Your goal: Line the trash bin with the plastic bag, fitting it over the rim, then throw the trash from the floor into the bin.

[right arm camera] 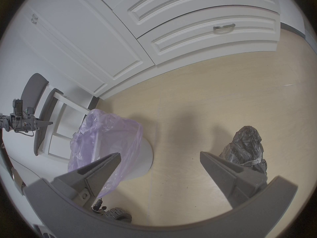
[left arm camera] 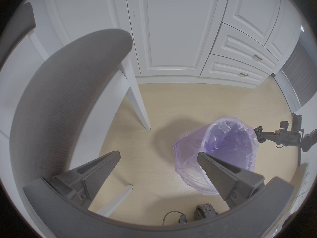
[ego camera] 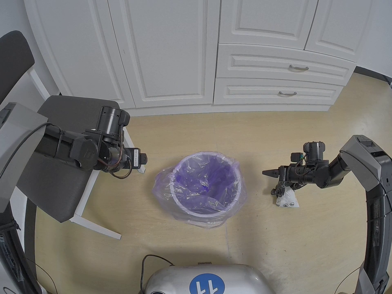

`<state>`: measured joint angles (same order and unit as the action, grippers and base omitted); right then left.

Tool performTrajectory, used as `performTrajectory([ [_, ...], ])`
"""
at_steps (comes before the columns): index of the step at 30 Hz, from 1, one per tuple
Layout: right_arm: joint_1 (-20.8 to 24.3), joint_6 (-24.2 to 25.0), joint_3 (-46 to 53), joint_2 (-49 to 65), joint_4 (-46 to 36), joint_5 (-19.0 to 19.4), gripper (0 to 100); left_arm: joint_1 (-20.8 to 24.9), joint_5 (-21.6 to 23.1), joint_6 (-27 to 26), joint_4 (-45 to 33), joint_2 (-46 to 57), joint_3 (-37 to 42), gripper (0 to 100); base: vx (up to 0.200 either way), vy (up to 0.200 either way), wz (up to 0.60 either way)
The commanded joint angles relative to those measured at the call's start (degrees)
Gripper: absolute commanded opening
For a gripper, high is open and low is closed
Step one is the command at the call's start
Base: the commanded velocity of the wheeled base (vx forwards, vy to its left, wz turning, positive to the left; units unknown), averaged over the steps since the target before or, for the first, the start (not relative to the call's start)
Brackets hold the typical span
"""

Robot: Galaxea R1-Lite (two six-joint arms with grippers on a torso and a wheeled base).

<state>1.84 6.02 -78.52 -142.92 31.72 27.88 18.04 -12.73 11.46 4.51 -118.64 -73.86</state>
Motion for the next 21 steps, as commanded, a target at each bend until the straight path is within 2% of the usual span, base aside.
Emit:
performTrajectory([
  [1,-0.2,-0.2,1.1,0.4,0.1,0.3,100,0.6,-0.9,0.1,0.1,3.2,2.3,100,0.0,0.0,0.0],
  [7,0.5,-0.7,1.4,-0.8,0.3,0.3,100,1.4,-0.9,0.1,0.1,6.1,4.5,100,0.0,0.0,0.0],
  [8,0.6,-2.1,1.4,-2.0,0.4,0.3,100,3.4,-1.0,0.1,0.1,8.9,5.3,100,0.0,0.0,0.0],
  [12,0.4,-2.7,1.4,-1.9,0.4,0.3,100,5.5,-1.2,0.1,0.0,11.0,5.7,100,0.0,0.0,0.0],
  [21,-1.2,-2.8,1.4,0.7,-0.2,0.7,100,5.8,-4.3,-0.5,0.1,10.7,8.2,100,0.0,0.0,0.0],
])
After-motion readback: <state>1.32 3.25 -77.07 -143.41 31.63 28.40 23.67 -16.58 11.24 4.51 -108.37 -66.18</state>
